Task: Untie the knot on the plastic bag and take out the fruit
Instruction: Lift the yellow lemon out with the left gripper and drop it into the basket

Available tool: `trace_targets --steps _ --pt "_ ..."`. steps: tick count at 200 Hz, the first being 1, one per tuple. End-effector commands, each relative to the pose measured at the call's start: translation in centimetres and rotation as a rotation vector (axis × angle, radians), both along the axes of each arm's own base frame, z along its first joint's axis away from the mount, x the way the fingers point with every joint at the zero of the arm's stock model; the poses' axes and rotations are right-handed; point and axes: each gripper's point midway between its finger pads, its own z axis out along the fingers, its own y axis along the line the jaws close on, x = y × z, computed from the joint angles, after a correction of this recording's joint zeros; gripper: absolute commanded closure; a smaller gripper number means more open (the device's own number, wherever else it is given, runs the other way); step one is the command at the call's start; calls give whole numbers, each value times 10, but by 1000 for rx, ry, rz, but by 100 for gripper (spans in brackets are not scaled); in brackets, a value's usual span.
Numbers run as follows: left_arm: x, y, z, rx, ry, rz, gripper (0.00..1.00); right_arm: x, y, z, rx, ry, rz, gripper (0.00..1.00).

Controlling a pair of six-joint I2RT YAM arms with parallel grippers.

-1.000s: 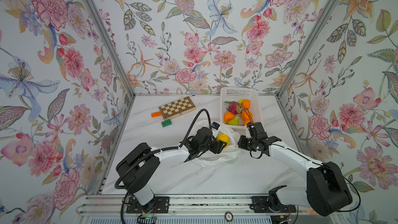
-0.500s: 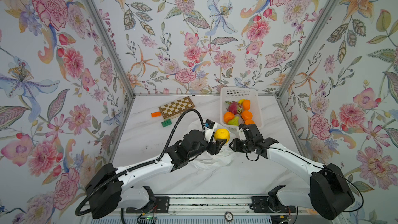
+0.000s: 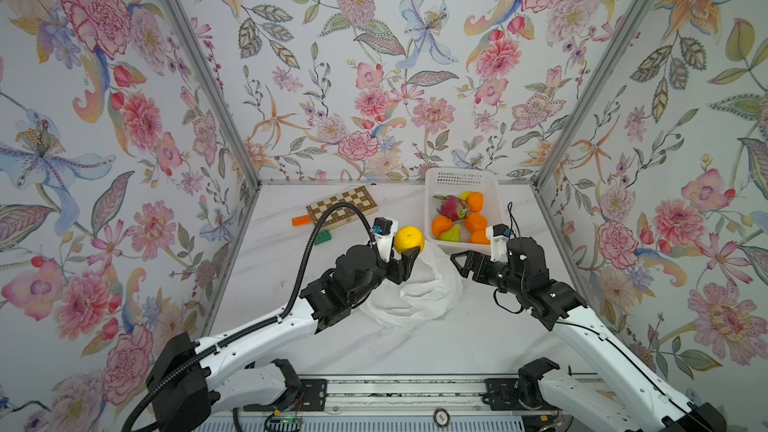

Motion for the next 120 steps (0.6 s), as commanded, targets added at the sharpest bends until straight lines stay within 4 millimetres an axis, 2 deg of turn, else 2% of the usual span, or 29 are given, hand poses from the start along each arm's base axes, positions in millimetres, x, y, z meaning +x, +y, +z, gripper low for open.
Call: trace_targets --steps 1,51,56,65,120 --pt "30 -1 18 4 -13 63 42 -4 -7 27 42 -44 -32 3" --pt "98 -24 -10 106 60 86 43 -8 -24 31 -6 -52 -72 1" --pt "109 -28 -28 132 92 89 43 -8 -24 30 -9 -51 -74 1" --pt "122 -32 -37 148 116 91 43 -9 -25 30 -12 -52 -74 1" --pt "186 -78 -76 236 154 36 45 -8 -27 25 -39 -34 -67 1"
